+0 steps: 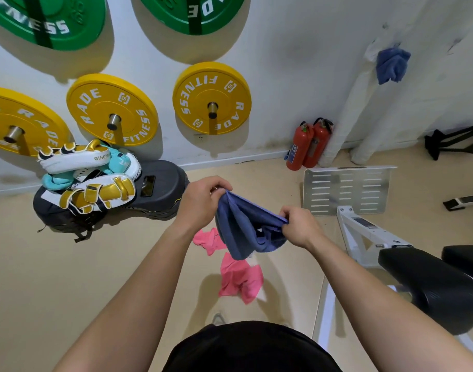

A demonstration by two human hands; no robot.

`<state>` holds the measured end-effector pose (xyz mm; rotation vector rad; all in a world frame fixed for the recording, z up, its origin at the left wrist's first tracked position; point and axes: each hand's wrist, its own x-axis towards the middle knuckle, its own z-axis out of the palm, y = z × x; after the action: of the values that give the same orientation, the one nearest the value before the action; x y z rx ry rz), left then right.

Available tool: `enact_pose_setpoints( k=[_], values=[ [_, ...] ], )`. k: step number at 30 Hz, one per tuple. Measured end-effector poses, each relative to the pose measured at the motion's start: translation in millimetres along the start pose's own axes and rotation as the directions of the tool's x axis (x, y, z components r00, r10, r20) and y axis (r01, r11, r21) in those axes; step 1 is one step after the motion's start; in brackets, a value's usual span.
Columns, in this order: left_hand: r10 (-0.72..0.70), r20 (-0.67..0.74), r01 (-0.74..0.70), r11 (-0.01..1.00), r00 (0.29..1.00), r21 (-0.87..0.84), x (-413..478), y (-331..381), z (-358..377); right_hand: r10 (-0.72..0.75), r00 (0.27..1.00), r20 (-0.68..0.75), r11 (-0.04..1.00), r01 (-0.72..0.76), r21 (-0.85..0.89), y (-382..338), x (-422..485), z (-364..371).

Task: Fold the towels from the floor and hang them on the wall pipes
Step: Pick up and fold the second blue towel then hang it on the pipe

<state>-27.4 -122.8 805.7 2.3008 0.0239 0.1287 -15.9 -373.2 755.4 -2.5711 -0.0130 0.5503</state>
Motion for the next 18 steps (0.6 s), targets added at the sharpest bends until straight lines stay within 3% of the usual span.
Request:
enact_pose_setpoints(
  k=[10, 14, 18],
  values=[
    [-0.219, -0.05, 0.22, 0.975, 0.974, 0.009, 23.8, -58.6, -2.2, 0.066, 0.992, 0.111, 0.998, -0.064, -0.022, 42.8, -5.5, -11.4],
    [-0.269, -0.094, 0.277, 0.958, 0.958, 0.079, 30.5, -69.6, 1.9, -0.071, 0.989, 0.131, 0.994, 0.059, 0.092, 45.5, -10.3, -13.3],
    [-0.312, -0.11, 0.323, 0.941, 0.944, 0.103, 34.1, -75.8, 6.3, -0.121, 0.981, 0.153, 0.993, 0.122, 0.002, 45.6, -11.4, -14.7]
  ],
)
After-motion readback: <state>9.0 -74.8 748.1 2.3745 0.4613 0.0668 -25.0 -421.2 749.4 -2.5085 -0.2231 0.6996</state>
